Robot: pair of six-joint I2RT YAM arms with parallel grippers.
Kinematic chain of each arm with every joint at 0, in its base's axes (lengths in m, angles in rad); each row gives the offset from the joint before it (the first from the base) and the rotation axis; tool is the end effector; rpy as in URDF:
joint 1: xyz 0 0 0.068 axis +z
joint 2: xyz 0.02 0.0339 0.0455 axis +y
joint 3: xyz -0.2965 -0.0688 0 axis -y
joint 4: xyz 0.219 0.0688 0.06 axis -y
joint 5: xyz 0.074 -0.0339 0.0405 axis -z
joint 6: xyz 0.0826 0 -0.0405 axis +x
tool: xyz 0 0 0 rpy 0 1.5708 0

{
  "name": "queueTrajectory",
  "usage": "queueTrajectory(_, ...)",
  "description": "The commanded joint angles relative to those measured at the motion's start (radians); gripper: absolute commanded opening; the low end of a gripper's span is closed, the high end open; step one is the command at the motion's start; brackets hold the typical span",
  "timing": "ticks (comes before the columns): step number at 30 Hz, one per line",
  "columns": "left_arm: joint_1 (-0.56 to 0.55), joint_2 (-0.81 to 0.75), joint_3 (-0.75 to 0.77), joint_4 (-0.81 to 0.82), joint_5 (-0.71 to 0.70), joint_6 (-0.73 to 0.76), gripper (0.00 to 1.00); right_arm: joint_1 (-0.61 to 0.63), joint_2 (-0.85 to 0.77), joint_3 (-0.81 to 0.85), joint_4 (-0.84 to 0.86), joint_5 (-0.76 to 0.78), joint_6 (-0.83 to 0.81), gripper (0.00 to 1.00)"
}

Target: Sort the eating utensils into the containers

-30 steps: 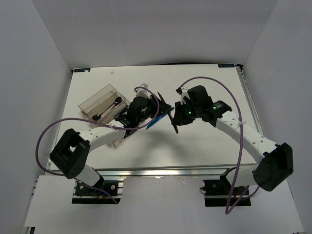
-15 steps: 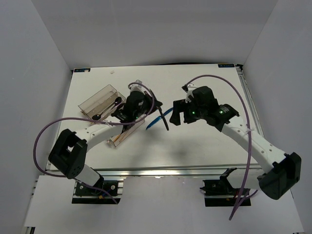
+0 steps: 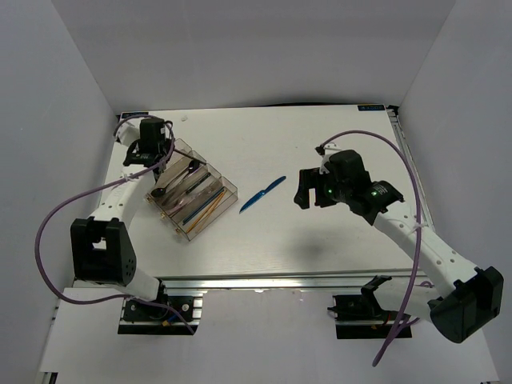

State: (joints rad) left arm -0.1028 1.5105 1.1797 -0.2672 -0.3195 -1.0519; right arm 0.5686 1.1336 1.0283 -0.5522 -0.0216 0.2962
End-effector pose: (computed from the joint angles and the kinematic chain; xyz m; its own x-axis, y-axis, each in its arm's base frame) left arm 0.3555 -0.0106 0.3093 -0.1381 -0.8146 -0.5634 -0.5660 0.5317 -0.6300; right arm 0.2034 0.1321 0.3231 -0.6539 -0.0715 -0.7532 -0.3783 0.8930 0.2437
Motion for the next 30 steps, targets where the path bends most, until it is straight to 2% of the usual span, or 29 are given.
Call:
queueTrajectory(1, 0.002, -0.024, 0.060, -0.128, -0.219, -0.262, 0.00, -0.009, -0.028, -0.013, 0.026, 0.008, -0.026, 0.89)
queueTrajectory(4, 0.006, -0.019, 0.031, -0.149, -0.332, -0.591, 0.00, -0.009, -0.035, -0.034, 0.041, -0.026, -0.026, 0.89)
queueTrajectory(5, 0.006, -0.015, 0.021, -0.141, -0.351, -0.647, 0.00, -0.009, -0.037, -0.040, 0.046, -0.032, -0.026, 0.89)
queueTrajectory(7, 0.006, 0.028, 0.027, -0.141, -0.400, -0.710, 0.00, -0.009, -0.041, -0.050, 0.052, -0.043, -0.026, 0.89)
queueTrajectory(11, 0.009, 0.148, 0.176, -0.320, -0.478, -0.860, 0.00, -0.009, -0.044, -0.074, 0.060, -0.052, -0.038, 0.89)
queueTrajectory(16, 0.015, 0.181, 0.111, -0.282, -0.477, -1.017, 0.00, -0.009, -0.032, -0.077, 0.064, -0.061, -0.052, 0.89)
queueTrajectory(19, 0.025, 0.197, 0.070, -0.224, -0.457, -1.048, 0.00, -0.009, -0.029, -0.086, 0.077, -0.104, -0.052, 0.89)
queueTrajectory(24, 0.026, 0.246, 0.074, -0.228, -0.457, -1.119, 0.00, -0.009, -0.021, -0.106, 0.101, -0.127, -0.049, 0.89)
queueTrajectory(30, 0.038, 0.263, 0.006, -0.124, -0.472, -1.162, 0.00, -0.007, -0.018, -0.117, 0.112, -0.188, -0.045, 0.89)
